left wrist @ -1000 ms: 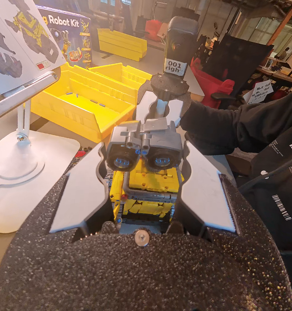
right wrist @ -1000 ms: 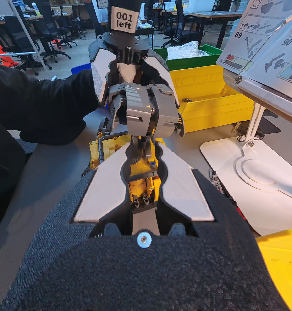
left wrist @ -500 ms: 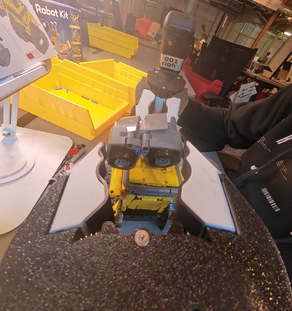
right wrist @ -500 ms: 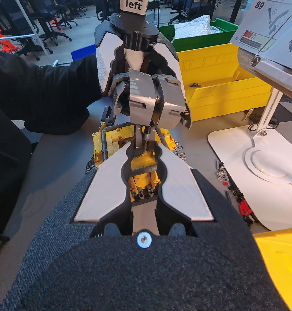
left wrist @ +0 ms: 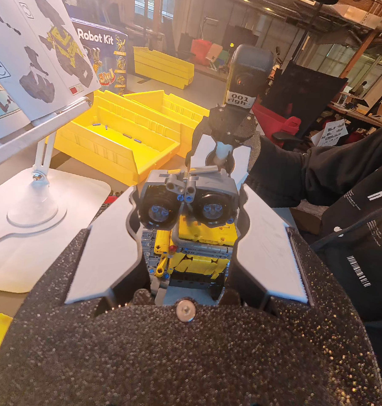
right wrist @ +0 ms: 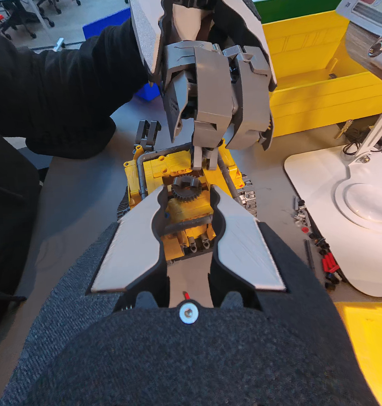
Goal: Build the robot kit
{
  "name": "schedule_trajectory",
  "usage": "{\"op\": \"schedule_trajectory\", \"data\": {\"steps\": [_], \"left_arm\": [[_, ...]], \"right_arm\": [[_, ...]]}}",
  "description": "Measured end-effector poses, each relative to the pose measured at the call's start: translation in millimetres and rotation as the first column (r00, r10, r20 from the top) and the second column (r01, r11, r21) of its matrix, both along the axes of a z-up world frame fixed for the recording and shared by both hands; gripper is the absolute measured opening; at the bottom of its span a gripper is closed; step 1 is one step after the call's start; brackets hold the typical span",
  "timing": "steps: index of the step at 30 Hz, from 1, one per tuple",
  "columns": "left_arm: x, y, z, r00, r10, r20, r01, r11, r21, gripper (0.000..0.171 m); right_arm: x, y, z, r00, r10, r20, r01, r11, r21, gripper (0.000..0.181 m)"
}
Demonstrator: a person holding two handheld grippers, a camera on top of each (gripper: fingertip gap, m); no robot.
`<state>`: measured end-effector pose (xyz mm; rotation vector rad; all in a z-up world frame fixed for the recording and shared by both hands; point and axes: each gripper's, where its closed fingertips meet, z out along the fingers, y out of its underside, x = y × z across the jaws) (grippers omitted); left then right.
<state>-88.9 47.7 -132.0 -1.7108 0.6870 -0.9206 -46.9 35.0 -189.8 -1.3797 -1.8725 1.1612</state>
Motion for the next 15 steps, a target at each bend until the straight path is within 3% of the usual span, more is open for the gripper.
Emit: {"op": "schedule_trajectory", "data": {"steps": [8,15], "left_arm": [[0,0,0,1.0,0.007,-0.01,-0.007,1.0,0.008,0.09],[-3,0,1,1.0,0.012,-0.013,-0.012,1.0,0.009,0.09]], "right_arm": [[-4,-7,-1,0.995,-0.076,0.066,0.069,0.992,0.108,0.03],[12,-6,0,0.997,-0.006,0.077,-0.003,0.994,0.113,0.021]]}}
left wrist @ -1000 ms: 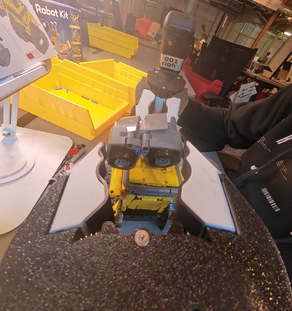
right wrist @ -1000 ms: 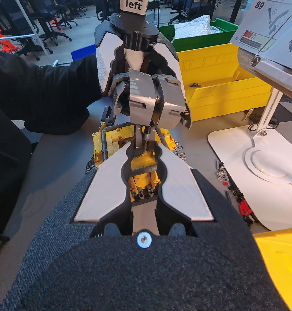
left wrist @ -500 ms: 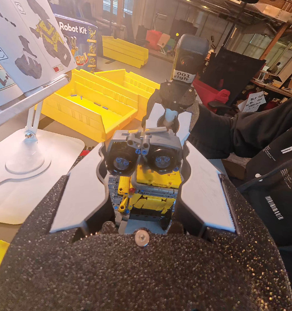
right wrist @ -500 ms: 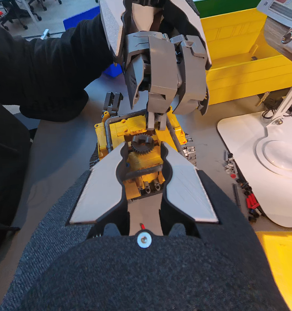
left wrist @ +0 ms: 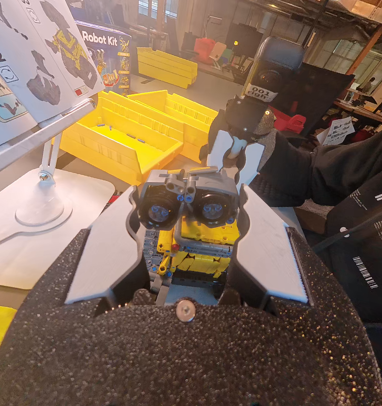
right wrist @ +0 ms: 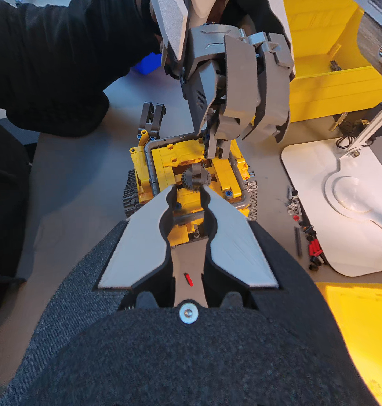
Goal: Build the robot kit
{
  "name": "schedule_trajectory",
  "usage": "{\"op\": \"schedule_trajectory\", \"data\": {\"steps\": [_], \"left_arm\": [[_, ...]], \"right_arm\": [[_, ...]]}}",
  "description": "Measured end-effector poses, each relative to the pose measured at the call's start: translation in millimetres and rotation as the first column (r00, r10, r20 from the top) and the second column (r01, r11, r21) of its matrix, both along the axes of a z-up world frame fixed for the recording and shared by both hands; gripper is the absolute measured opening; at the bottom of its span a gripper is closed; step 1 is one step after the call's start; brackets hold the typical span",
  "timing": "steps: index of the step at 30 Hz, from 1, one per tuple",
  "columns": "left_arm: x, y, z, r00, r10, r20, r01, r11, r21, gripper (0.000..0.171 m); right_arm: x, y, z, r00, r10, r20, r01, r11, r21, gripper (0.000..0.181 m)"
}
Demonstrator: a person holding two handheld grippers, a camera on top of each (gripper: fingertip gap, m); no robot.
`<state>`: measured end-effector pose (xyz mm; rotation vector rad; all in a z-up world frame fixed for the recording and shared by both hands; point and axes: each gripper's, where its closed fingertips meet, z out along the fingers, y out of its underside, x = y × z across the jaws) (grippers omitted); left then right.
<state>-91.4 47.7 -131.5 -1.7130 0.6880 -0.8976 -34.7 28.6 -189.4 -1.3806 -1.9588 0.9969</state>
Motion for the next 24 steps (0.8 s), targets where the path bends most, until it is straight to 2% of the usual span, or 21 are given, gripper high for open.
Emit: {"op": "schedule_trajectory", "data": {"steps": [5,8,24], "left_arm": [[0.2,-0.1,-0.3,1.0,-0.004,0.008,0.004,1.0,-0.001,0.09],[0.4,-0.7,0.0,1.0,-0.009,0.01,0.009,1.0,0.001,0.09],[3.7,-2.7,-2.8,0.997,-0.053,0.048,0.053,0.999,0.001,0.09]], "right_arm": [[-8.2,5.5,0.5,0.999,-0.017,-0.043,0.016,1.0,-0.026,0.02],[-9.3,5.4,-0.6,0.998,-0.007,-0.055,0.006,0.999,-0.034,0.008],[-10.1,5.0,-0.3,0.987,0.102,-0.121,-0.118,0.984,-0.132,0.008]]}}
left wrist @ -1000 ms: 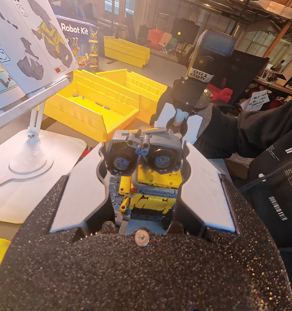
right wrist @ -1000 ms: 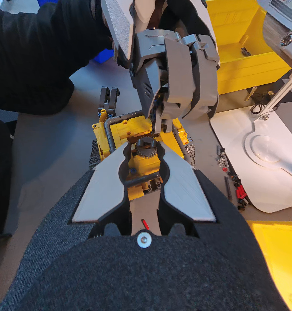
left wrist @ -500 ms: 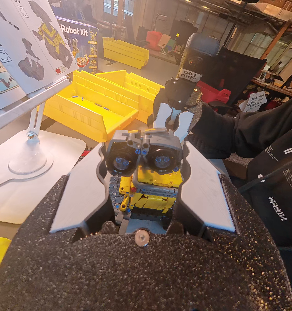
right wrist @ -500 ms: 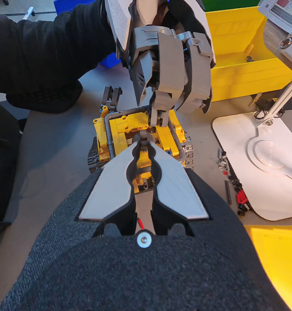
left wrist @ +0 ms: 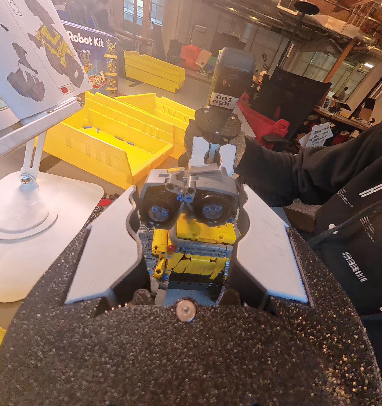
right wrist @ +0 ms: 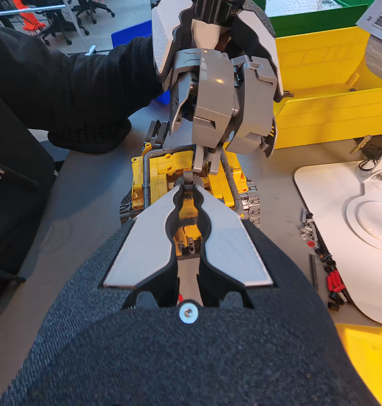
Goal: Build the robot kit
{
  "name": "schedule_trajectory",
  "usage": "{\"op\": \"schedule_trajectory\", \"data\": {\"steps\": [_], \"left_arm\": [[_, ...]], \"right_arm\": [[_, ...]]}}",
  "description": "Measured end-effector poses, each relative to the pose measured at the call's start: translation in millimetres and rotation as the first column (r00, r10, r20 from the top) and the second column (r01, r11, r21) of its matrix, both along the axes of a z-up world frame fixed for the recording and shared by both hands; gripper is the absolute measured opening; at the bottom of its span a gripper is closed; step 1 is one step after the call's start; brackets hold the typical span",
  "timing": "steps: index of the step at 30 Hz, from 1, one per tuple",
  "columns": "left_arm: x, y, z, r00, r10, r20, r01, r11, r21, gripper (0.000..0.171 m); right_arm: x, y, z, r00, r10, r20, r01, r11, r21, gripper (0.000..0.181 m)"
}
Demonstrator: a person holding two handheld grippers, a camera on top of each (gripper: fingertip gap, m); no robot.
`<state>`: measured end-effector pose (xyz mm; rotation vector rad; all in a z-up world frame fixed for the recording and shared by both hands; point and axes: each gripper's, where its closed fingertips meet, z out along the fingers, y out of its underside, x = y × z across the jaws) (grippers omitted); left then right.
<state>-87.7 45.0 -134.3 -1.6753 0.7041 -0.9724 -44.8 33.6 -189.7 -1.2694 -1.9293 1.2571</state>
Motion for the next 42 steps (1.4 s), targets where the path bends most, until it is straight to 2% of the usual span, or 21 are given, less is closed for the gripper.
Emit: {"op": "schedule_trajectory", "data": {"steps": [16,18,22,26,34,38,42], "left_arm": [[1,0,-3,1.0,-0.016,0.009,0.016,1.0,0.004,0.089],[0,1,-2,1.0,-0.003,0.019,0.003,1.0,0.012,0.089],[-2,4,5,0.998,0.015,0.065,-0.016,1.0,0.023,0.089],[3,6,12,0.994,0.029,0.108,-0.033,0.999,0.033,0.088],[17,4,27,0.986,0.03,0.162,-0.042,0.997,0.072,0.082],[15,6,30,0.984,0.051,0.17,-0.066,0.994,0.084,0.081],[15,4,47,0.969,0.065,0.238,-0.095,0.989,0.117,0.08]], "right_arm": [[-2,1,0,0.996,0.076,-0.037,-0.079,0.992,-0.097,0.008],[-2,2,2,0.997,0.065,-0.041,-0.068,0.994,-0.089,0.009],[-4,8,19,0.997,0.001,-0.077,-0.009,0.995,-0.102,0.026],[-16,7,10,0.999,-0.043,-0.028,0.04,0.994,-0.1,0.038],[-22,0,4,0.999,-0.054,0.009,0.055,0.993,-0.1,0.034],[-25,0,10,0.997,-0.078,-0.002,0.078,0.992,-0.101,0.035],[-24,-3,21,0.996,-0.084,-0.026,0.08,0.99,-0.118,0.036]]}}
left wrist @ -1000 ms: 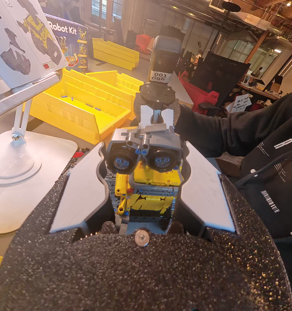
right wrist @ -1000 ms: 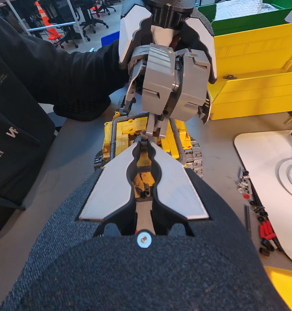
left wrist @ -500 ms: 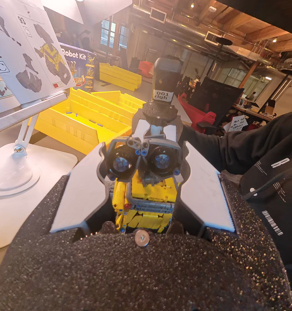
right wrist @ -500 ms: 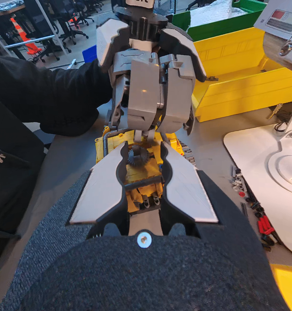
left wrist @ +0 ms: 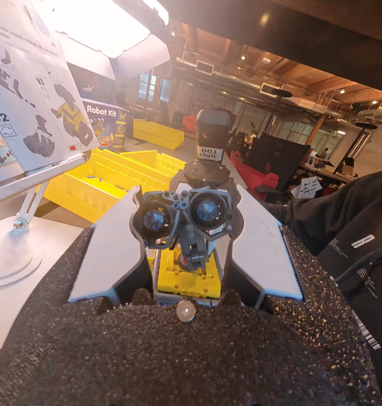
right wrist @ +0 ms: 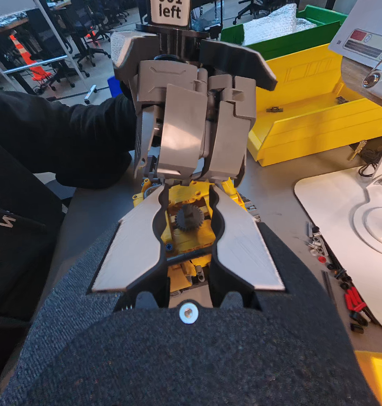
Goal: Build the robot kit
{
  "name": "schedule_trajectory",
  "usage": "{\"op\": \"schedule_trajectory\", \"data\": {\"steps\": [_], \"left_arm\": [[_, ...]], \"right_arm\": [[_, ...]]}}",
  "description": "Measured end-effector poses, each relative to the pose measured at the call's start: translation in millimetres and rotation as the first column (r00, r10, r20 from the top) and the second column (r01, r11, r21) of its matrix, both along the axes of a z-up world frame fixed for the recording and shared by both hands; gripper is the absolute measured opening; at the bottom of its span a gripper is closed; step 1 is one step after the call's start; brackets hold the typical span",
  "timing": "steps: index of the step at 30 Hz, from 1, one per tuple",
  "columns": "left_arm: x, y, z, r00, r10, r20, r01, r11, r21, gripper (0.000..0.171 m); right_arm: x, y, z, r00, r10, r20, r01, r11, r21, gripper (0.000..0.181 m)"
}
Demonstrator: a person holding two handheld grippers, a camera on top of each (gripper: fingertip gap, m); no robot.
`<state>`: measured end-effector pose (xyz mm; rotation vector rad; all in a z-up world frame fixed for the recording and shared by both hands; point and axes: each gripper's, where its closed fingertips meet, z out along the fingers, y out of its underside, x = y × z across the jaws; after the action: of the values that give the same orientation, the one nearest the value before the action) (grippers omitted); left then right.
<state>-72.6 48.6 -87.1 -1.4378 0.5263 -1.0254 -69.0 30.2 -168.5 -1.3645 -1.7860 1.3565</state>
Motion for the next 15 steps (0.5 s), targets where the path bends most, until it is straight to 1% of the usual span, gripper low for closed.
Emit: {"op": "schedule_trajectory", "data": {"steps": [2,3,4,5,7,8,10,11,12,15], "left_arm": [[0,-3,11,0.999,0.011,0.048,-0.013,0.999,0.034,0.078],[1,-6,18,0.996,0.008,0.087,-0.013,0.998,0.062,0.061],[2,-9,25,0.992,0.0,0.124,-0.012,0.996,0.091,0.049],[3,-11,28,0.991,0.006,0.13,-0.02,0.994,0.108,0.05],[7,-9,28,0.995,0.057,0.081,-0.068,0.988,0.137,0.059],[8,-11,30,0.995,0.058,0.076,-0.069,0.986,0.151,0.059],[8,-15,34,0.995,0.041,0.094,-0.055,0.985,0.161,0.056],[7,-17,36,0.994,0.034,0.105,-0.051,0.985,0.166,0.056],[7,-18,37,0.993,0.024,0.111,-0.043,0.984,0.17,0.056],[7,-19,35,0.994,0.001,0.114,-0.019,0.988,0.155,0.062]], "right_arm": [[2,-3,7,1.0,0.008,-0.021,-0.008,1.0,-0.012,0.038],[2,-7,11,0.999,0.019,-0.031,-0.02,0.999,-0.03,0.04],[1,-10,13,0.999,0.026,-0.041,-0.027,0.999,-0.04,0.043],[0,-14,16,0.998,0.032,-0.052,-0.035,0.998,-0.057,0.041],[-3,-15,12,0.999,0.022,-0.034,-0.024,0.998,-0.06,0.038],[-4,-13,13,0.999,0.009,-0.044,-0.011,0.999,-0.05,0.031],[-5,-8,19,0.996,-0.017,-0.087,0.011,0.997,-0.076,0.015],[-4,-5,24,0.993,-0.027,-0.118,0.015,0.995,-0.097,0.011],[-3,-2,29,0.989,-0.035,-0.145,0.018,0.993,-0.114,0.01],[3,4,41,0.978,-0.043,-0.206,0.017,0.992,-0.128,0.016]]}}
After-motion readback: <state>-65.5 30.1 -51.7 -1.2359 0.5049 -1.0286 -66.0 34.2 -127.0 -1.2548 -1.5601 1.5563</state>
